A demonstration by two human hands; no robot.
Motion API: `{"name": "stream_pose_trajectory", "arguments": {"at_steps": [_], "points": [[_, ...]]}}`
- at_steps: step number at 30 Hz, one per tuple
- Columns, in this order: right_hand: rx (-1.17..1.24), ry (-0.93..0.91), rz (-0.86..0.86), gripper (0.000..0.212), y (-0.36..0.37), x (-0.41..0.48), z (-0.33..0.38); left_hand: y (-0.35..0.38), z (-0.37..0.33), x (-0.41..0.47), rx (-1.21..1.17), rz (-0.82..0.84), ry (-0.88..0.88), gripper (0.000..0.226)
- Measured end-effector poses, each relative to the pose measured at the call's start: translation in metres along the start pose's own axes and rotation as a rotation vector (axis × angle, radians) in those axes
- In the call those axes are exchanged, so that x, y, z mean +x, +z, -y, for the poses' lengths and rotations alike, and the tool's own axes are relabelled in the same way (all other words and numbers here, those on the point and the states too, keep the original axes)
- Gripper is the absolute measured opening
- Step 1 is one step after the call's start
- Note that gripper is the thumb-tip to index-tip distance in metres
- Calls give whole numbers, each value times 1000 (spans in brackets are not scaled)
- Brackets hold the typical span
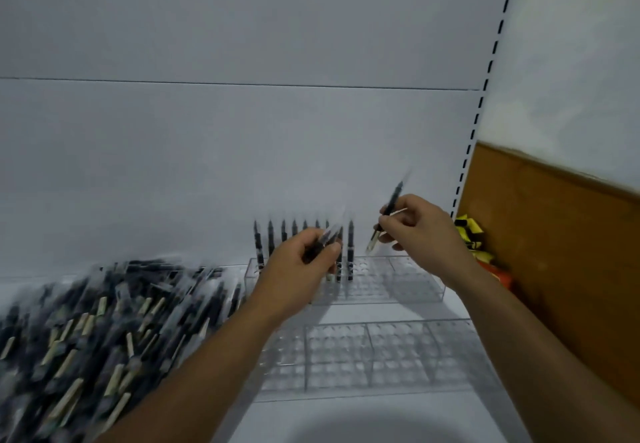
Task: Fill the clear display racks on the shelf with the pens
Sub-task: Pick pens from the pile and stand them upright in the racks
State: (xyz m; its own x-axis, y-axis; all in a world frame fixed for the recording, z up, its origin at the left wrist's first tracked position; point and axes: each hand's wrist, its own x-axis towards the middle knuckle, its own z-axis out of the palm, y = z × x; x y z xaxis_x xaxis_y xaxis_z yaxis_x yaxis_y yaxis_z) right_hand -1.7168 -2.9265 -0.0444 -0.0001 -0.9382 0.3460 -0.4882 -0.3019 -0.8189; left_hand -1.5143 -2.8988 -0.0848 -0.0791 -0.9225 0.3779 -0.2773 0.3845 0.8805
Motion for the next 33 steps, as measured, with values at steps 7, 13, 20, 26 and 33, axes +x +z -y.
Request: {"name": "stream_pose_trajectory", "arguments": {"at_steps": [7, 13, 20, 26, 33], "points": [[-269, -73, 132, 11, 11, 15, -7, 0, 8, 0, 70, 37, 26, 11], [-532, -66, 201, 16, 16, 20, -13, 0, 7, 1, 90, 67, 34, 14], [-671, -6, 270, 21, 21, 18, -12, 0, 5, 0, 115, 79, 25, 12], [-351, -87, 175, 22, 2, 0, 4, 0, 4, 0, 116, 74, 27, 12], [70, -40, 287, 14, 23, -14, 18, 1, 2, -2, 176, 102, 56, 10]]}}
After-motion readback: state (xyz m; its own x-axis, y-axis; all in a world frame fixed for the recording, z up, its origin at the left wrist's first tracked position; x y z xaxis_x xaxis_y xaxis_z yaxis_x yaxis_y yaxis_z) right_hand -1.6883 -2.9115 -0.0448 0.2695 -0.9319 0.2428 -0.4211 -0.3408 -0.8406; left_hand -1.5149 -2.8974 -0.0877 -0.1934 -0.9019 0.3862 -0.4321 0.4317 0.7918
